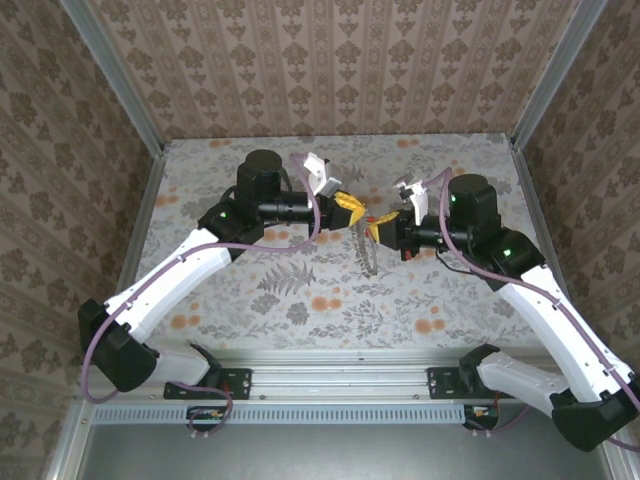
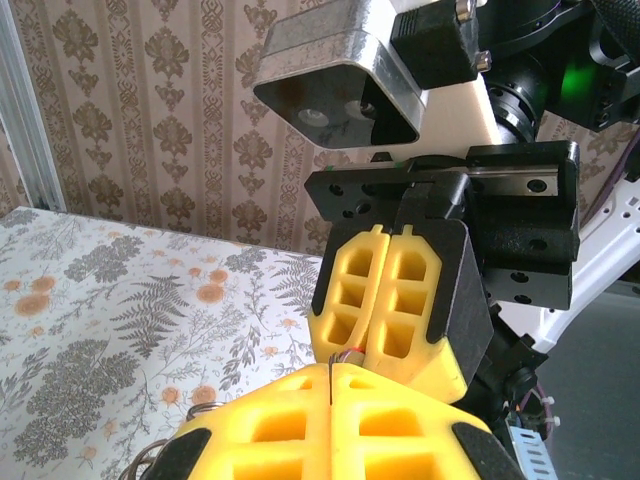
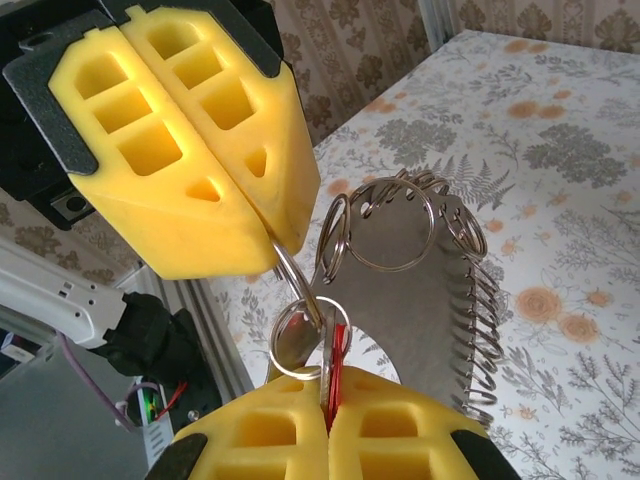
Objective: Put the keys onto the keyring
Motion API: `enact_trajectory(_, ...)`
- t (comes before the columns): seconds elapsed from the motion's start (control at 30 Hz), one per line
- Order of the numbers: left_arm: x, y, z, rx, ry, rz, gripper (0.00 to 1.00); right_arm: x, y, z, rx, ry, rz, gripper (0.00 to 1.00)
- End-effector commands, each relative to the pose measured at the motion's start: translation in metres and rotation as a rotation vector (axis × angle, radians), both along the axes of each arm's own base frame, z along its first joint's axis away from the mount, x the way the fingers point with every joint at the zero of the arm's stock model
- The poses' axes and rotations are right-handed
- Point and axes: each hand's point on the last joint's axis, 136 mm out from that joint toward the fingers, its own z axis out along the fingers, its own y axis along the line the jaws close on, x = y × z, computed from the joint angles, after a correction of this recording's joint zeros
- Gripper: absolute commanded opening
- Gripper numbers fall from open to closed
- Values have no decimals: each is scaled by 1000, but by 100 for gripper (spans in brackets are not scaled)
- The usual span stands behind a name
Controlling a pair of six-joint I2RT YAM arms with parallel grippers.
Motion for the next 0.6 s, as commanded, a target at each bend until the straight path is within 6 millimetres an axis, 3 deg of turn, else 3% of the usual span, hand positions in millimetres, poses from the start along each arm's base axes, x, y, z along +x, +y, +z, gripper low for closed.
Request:
enact_trajectory(0.0,-5,0,11,-28,-43,-17,0,-2,-9,5,-21,-23,-23,0)
enact_trajectory(0.57,-7,0,10,-26,-42,-24,0,2,-5,27,-32,-45,5,0)
